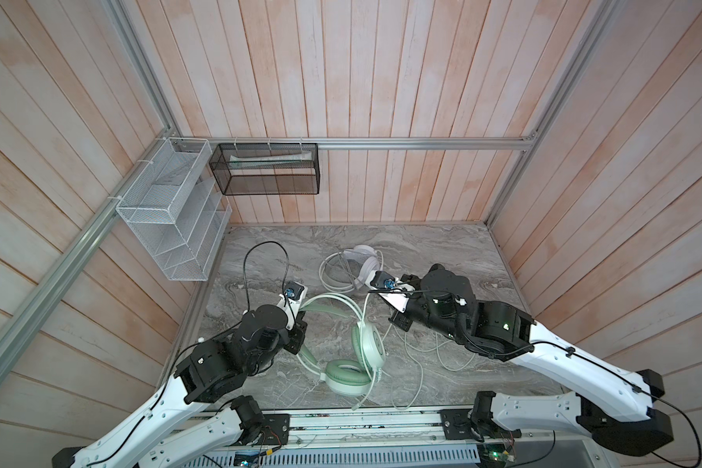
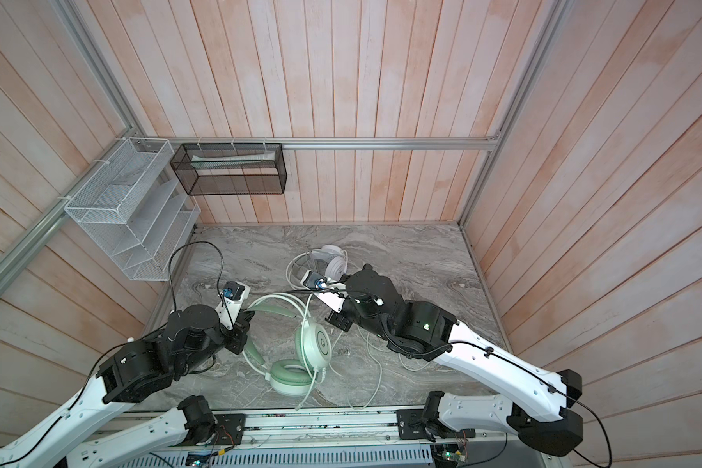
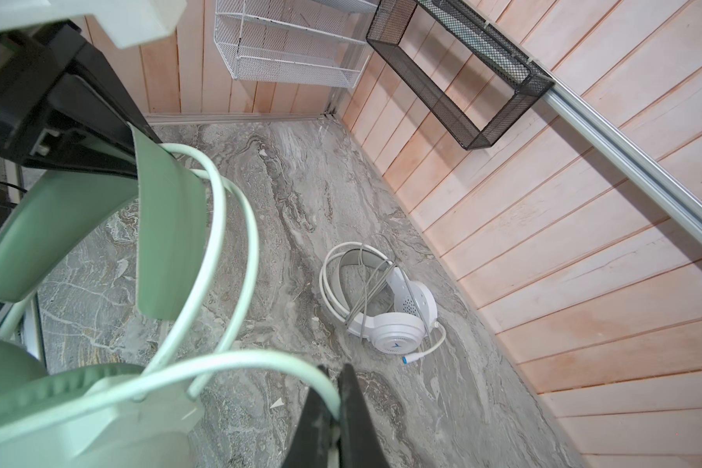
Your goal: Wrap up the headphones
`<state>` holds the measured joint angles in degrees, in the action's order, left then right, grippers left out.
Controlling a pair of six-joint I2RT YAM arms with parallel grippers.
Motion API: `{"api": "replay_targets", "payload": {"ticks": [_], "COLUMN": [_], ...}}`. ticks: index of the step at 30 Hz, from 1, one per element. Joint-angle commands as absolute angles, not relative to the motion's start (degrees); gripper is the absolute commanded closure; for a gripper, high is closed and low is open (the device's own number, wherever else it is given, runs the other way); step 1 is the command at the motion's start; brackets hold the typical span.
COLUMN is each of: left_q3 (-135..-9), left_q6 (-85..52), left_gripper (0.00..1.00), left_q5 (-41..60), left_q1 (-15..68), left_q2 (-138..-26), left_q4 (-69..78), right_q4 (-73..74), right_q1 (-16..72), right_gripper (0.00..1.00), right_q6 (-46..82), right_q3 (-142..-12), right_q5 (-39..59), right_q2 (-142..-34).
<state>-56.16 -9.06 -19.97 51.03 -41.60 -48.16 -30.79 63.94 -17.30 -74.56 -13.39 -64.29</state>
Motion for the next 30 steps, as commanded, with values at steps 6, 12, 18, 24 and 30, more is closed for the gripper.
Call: {"api": "replay_targets", "payload": {"ticks": [6, 12, 18, 24, 30], "left_q3": [-58.8, -60.2, -62.8, -63.9, -65.4], "left_q6": [-13.6, -16.7, -18.7, -22.2, -25.3], "left_gripper": [1.00, 1.00, 1.00, 1.00, 1.00], "left_q5": [-17.4, -14.2, -12.8, -10.2, -9.6], "left_q1": [51.5, 51.4, 51.4, 51.4, 51.5], "left_q2": [-41.1, -39.3, -38.8, -38.3, -36.9], "left_q4": [-44.3, -42.5, -42.1, -40.0, -37.2], "right_q4": [-24.1, -21.5, -17.9, -15.7, -12.1], "right_q1": [62.4, 61.0, 60.0, 59.1, 58.7], "right_gripper": [1.00, 1.00, 0.98, 0.88, 0.71], "right_q6": [-13.9, -11.3, -9.2, -7.4, -4.6], "right_q3": [-70.5, -66.4, -62.9, -59.2, -55.2], "right_q5": [-11.0, -10.2, -9.8, -8.3, -9.6], "right_q2": [-65.4, -65.9, -64.5, -63.4, -60.4]}}
